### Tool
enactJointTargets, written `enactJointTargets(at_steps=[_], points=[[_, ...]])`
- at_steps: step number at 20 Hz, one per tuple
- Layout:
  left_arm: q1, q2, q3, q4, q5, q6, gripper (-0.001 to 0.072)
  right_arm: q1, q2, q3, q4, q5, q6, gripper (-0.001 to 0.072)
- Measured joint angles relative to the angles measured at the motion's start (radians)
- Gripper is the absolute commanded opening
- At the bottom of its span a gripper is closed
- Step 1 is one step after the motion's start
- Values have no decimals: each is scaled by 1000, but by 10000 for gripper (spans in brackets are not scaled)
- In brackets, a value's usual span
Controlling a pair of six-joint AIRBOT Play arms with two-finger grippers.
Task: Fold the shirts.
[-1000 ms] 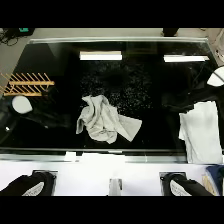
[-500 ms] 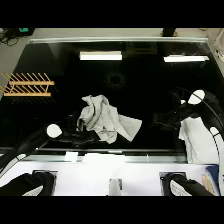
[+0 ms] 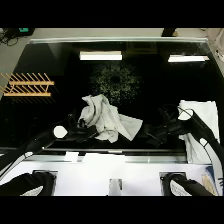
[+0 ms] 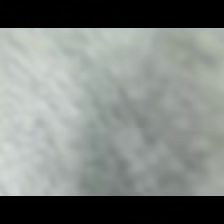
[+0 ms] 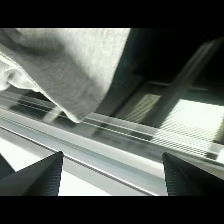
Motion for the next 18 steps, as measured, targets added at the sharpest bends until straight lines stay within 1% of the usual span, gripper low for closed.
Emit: enactJointTargets(at_steps=[5, 7, 10, 14, 15, 17, 18], points=[[0, -3, 1, -2, 14, -4, 42, 1, 0, -95, 177, -118, -14, 693], [0, 2, 3, -2, 16, 5, 41, 1, -3, -116, 221, -166, -13, 693], [-1, 12, 4, -3, 17, 16, 42, 7, -21, -131, 269, -199, -13, 693], [-2, 19, 5, -2, 17, 23, 42, 120, -56, -138, 327, -263, -21, 693], [-2, 22, 5, -3, 16, 23, 42, 158, -61, -138, 348, -290, -24, 683], [-2, 31, 8, -2, 13, 33, 41, 208, -69, -139, 378, -351, -25, 585], [-2, 39, 10, -3, 11, 44, 41, 224, -70, -138, 391, -379, -24, 586]])
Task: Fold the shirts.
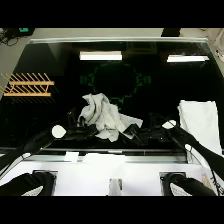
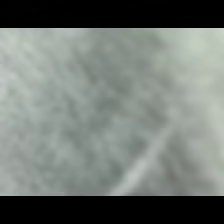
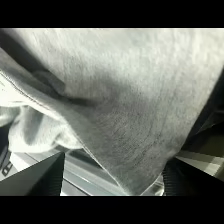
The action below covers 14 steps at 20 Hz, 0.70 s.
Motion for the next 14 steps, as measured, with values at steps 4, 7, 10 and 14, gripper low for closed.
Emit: enactJointTargets(at_steps=[4, 7, 10, 14], points=[[0, 42, 5, 0, -5, 47, 42, 33, -4, 2, 34, -107, 4, 356], [0, 68, 5, 0, -21, 79, 42, 38, -5, 3, 40, -171, 8, 27], [3, 89, 7, 0, -56, 118, 41, 41, 8, 3, 42, -185, -5, 26], [100, 160, 69, 13, -175, 223, 40, 41, 103, 61, -26, -183, -34, 26]])
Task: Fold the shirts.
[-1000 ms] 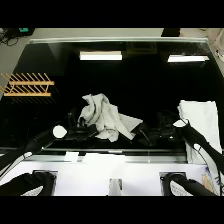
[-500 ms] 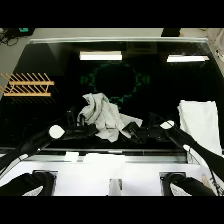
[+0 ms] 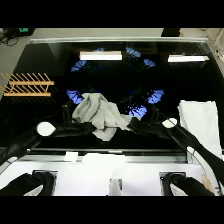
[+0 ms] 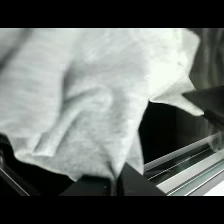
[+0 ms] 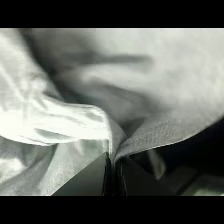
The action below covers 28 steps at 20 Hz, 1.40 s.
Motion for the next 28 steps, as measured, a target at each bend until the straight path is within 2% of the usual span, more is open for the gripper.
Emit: enactJointTargets(at_steps=[2, 4, 6, 10, 11, 14, 20, 24, 26, 28], points=[[113, 58, 101, 53, -109, 50, 40, 0, 84, 100, -121, 13, -1, 26], [243, 114, 246, 117, -215, 78, 41, 0, 172, 249, -306, 20, 31, 26], [394, 172, 451, 153, -291, 105, 41, 0, 257, 431, -547, 27, 107, 26], [651, 245, 864, 146, -350, 135, 41, 3, 393, 773, -984, 59, 296, 27], [702, 256, 956, 144, -354, 135, 41, 2, 419, 837, -993, 93, 334, 27], [789, 277, 1162, 103, -338, 135, 41, 0, 486, 941, -878, 178, 409, 27], [831, 256, 1306, -45, -340, 164, 41, 0, 526, 996, -949, 265, 459, 26], [819, 156, 1323, -125, -466, 200, 41, 0, 447, 998, -970, 423, 469, 27], [768, 64, 1320, -154, -534, 262, 41, 0, 371, 996, -980, 523, 467, 27], [688, -52, 1305, -167, -526, 304, 41, -1, 279, 994, -967, 613, 441, 27]])
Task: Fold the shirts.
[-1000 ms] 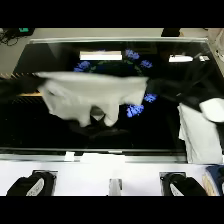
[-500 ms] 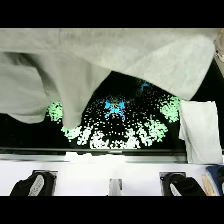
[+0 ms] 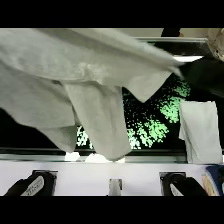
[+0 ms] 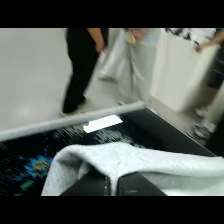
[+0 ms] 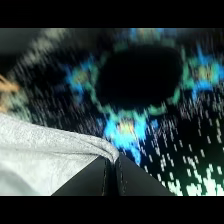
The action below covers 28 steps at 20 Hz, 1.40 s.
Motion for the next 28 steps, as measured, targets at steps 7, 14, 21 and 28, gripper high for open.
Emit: enactJointTargets(at_steps=[7, 14, 21, 28], points=[[-317, -462, -79, 92, 124, 0, 41, 1, -224, -26, 119, 254, -114, 27], [-481, -797, -91, 118, -53, -218, 487, 3, -265, -118, 218, 295, -148, 27], [-444, -749, -130, 363, -269, -317, 655, 3, -269, -153, 242, 296, -178, 27], [-450, -478, -655, 446, -112, -369, 660, 3, -269, -157, 247, 251, -190, 27]])
